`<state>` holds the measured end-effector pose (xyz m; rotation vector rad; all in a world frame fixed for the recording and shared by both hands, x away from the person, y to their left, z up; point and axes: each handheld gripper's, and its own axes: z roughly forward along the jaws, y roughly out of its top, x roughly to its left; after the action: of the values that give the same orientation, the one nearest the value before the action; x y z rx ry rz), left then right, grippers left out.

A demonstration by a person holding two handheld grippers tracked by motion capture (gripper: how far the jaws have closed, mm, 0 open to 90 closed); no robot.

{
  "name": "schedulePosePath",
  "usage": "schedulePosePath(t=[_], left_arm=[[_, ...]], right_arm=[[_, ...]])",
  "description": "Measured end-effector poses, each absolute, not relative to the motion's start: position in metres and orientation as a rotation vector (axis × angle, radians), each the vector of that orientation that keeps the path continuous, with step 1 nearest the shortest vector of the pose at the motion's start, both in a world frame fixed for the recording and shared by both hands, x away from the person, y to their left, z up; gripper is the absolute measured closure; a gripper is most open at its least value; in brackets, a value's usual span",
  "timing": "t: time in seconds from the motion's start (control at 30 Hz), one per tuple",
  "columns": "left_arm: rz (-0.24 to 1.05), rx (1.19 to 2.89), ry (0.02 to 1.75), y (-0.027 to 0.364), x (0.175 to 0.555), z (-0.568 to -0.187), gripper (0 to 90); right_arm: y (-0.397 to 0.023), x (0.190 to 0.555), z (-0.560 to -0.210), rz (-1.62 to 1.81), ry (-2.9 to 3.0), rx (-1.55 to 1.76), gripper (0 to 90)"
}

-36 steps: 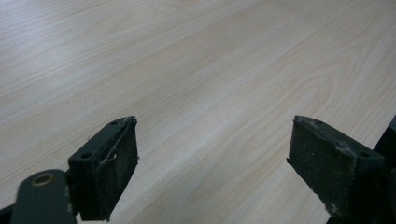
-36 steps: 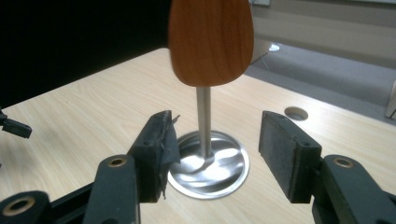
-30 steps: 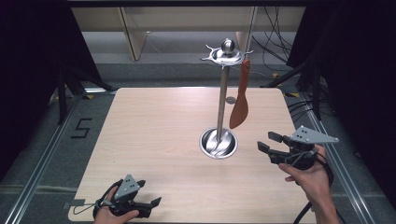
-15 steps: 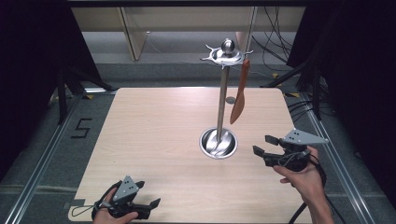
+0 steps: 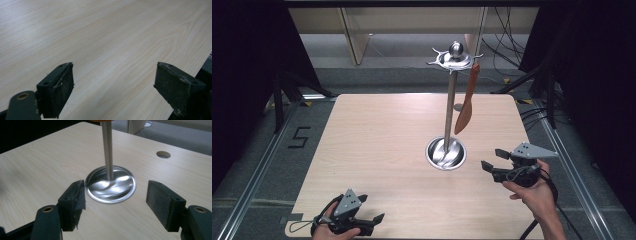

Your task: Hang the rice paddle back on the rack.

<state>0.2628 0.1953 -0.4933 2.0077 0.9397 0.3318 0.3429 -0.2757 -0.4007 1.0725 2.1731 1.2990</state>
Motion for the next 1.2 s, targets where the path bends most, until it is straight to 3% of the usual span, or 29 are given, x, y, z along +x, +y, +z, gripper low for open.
schedulePosePath(t=[1.2], left_arm=[[0.328, 2.024, 0.941, 0.195, 0.262, -0.493, 15.1]], right_arm=[[-0.272, 0.335, -0.438, 1.293, 2.234, 1.110, 28.5]])
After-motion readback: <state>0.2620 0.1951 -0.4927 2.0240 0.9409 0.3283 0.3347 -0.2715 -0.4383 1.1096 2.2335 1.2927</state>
